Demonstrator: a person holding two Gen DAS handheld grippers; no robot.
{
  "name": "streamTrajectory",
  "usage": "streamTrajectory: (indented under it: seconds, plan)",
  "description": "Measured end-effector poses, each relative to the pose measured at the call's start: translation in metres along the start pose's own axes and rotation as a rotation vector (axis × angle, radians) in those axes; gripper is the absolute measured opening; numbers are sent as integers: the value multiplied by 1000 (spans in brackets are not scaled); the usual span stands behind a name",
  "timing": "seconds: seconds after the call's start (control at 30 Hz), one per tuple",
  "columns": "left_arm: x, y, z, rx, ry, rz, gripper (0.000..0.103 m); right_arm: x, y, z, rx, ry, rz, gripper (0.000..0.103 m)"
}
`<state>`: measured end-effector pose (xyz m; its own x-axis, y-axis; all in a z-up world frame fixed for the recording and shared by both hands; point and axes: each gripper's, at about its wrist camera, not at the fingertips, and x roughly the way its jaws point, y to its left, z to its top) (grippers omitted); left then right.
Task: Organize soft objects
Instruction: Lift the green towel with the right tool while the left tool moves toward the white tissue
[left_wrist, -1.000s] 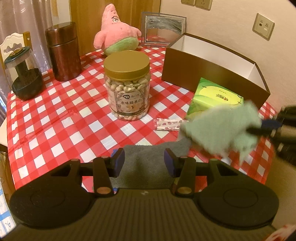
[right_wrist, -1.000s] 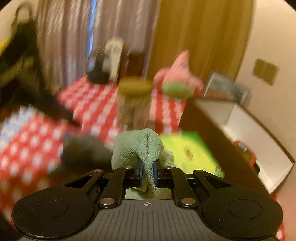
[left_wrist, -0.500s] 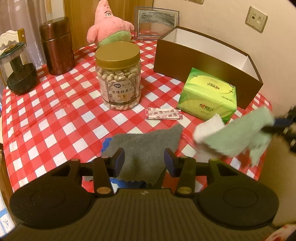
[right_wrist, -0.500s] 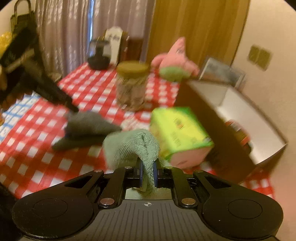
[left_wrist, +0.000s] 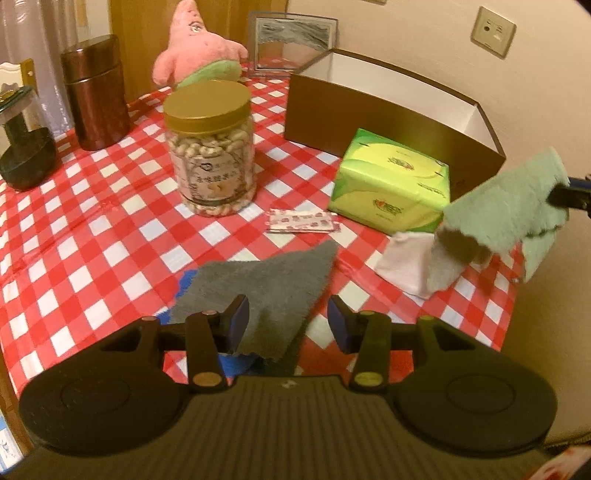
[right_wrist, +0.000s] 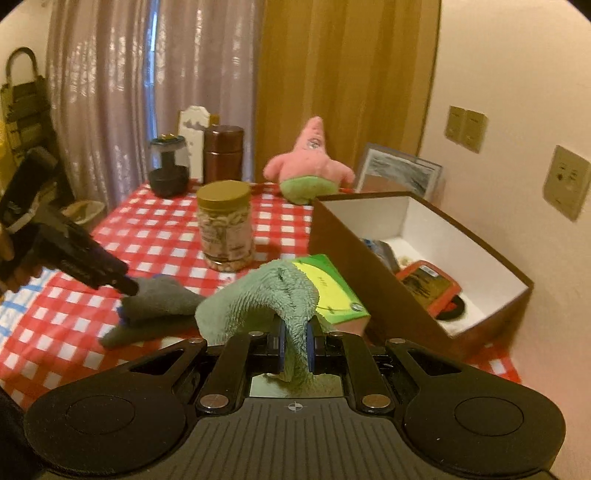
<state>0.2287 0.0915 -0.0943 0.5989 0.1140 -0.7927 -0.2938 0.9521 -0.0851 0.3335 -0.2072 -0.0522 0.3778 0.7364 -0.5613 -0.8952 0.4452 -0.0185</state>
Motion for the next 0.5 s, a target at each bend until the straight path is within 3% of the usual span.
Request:
streamTrajectory:
  seconds: [0.2, 0.5]
  plan:
    - [8, -15, -3, 22, 22, -36, 44, -10, -8, -4, 55, 13, -42, 11]
    - [28, -45, -2, 89, 45, -97, 44, -18, -29, -3, 264, 70, -134, 11]
